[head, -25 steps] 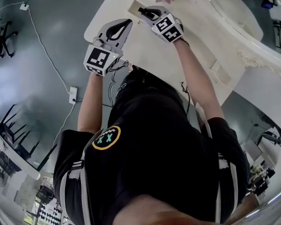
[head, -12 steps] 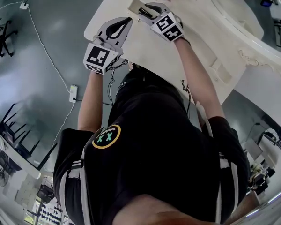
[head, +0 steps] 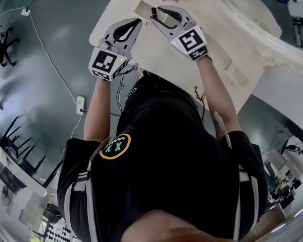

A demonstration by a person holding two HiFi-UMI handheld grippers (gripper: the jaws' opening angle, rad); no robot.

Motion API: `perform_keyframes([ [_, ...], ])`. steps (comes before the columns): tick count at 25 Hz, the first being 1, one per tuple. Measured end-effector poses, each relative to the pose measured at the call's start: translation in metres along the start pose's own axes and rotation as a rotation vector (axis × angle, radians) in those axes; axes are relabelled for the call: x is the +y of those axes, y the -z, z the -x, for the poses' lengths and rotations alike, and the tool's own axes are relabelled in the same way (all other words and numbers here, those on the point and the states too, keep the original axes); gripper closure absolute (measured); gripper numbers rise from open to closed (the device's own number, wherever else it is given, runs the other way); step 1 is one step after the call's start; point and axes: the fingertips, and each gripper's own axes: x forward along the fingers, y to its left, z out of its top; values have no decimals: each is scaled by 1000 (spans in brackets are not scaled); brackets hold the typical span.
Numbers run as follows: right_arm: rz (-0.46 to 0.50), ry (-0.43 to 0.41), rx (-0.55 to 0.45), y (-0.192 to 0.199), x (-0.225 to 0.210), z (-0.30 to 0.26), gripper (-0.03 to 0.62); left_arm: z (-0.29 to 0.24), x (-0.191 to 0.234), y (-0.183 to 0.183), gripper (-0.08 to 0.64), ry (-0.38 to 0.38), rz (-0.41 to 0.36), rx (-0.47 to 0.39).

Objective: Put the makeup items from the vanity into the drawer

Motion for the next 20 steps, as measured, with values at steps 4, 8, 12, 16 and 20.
perform_keyframes([
  [4, 2, 28, -117, -37, 10, 41, 483, -3, -10, -12, 538, 24, 2, -19],
  [8, 55, 67, -219, -57, 17, 69, 571, -5, -22, -23, 538, 39, 0, -32],
  [12, 16, 87, -225, -51, 20, 76, 571, -6, -35, -26, 538, 61, -4, -35],
  [16, 21, 82, -224, -48, 24, 77, 571, -5, -42, -27, 538, 76, -4, -42],
  [20, 42, 56, -232, -51, 30, 76, 572, -4, -44, -30, 538, 75, -5, -38],
])
